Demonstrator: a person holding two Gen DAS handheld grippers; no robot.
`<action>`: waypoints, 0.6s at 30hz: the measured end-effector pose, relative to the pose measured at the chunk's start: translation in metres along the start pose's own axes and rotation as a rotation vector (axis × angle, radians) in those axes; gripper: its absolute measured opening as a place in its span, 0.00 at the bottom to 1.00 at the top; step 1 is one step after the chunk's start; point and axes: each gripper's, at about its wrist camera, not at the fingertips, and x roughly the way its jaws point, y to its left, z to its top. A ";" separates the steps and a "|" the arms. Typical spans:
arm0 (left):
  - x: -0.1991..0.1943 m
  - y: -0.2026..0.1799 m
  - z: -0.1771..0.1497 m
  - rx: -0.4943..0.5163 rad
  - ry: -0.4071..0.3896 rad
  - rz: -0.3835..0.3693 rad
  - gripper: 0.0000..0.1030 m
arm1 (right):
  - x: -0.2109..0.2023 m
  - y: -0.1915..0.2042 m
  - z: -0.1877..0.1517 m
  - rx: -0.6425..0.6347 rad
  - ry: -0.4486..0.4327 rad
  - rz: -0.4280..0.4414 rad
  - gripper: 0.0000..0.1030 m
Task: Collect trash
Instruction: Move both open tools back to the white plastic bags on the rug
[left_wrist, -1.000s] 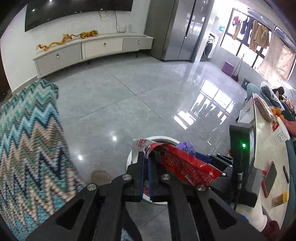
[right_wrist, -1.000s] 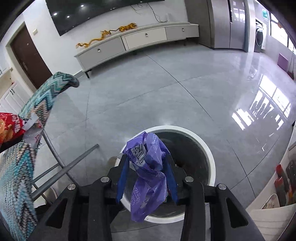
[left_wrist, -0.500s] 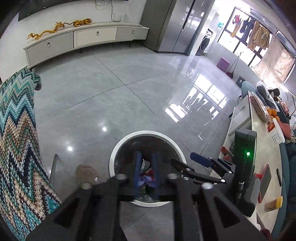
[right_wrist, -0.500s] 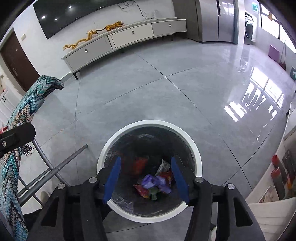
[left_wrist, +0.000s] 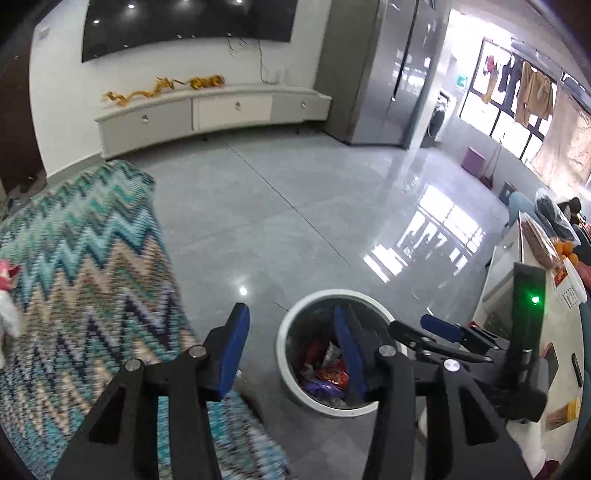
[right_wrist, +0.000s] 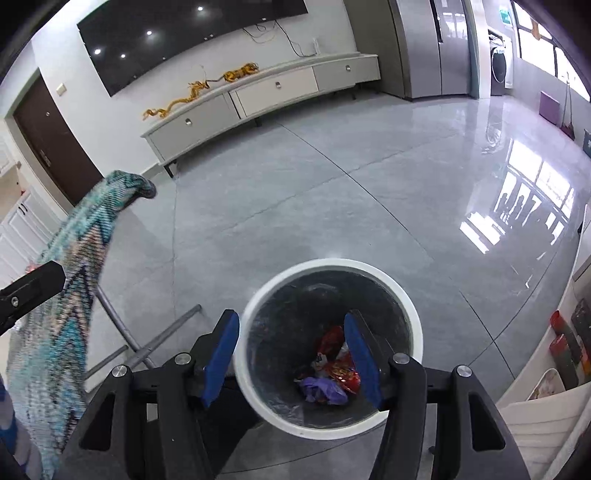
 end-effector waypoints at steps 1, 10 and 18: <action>-0.005 0.004 -0.001 -0.002 -0.008 0.004 0.45 | -0.004 0.004 0.000 -0.003 -0.008 0.008 0.55; -0.061 0.052 -0.022 -0.021 -0.065 0.067 0.45 | -0.043 0.047 0.007 -0.055 -0.080 0.084 0.55; -0.103 0.102 -0.050 -0.100 -0.084 0.121 0.45 | -0.065 0.096 0.004 -0.133 -0.108 0.139 0.55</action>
